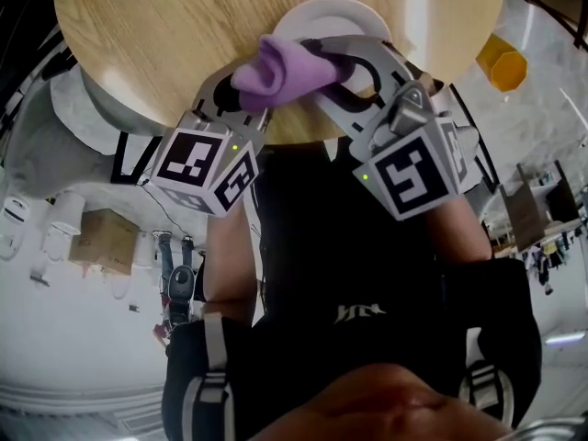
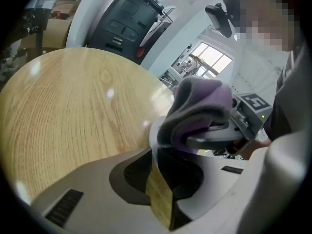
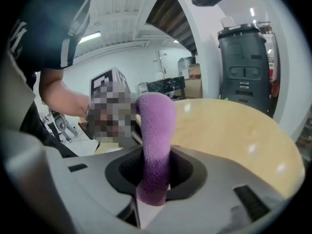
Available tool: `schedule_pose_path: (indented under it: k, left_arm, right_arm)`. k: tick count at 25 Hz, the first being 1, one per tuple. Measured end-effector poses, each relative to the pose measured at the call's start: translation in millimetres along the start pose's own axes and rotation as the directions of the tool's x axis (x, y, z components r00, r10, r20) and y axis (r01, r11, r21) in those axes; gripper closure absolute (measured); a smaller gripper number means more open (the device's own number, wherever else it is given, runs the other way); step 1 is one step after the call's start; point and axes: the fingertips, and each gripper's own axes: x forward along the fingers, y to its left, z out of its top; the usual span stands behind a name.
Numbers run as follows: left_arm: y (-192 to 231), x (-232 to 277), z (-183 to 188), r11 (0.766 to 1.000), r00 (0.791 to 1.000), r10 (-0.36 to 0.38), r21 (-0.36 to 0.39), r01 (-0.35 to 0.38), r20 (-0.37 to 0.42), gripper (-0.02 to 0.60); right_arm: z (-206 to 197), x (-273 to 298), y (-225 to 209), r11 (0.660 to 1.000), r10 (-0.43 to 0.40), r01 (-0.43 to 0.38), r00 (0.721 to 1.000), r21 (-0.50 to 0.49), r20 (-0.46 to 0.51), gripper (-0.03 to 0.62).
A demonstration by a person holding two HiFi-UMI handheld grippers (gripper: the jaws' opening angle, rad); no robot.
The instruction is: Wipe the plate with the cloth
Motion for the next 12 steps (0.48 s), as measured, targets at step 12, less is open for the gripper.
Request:
schedule_pose_path:
  k: [12]
  left_arm:
    - [0.0,-0.8,0.6,1.000,1.000,0.004,0.013,-0.004,-0.007,0.537]
  right_arm:
    - [-44.3,-21.5,-29.6,0.996,-0.056,0.044,0.988,-0.082,-0.142,0.499]
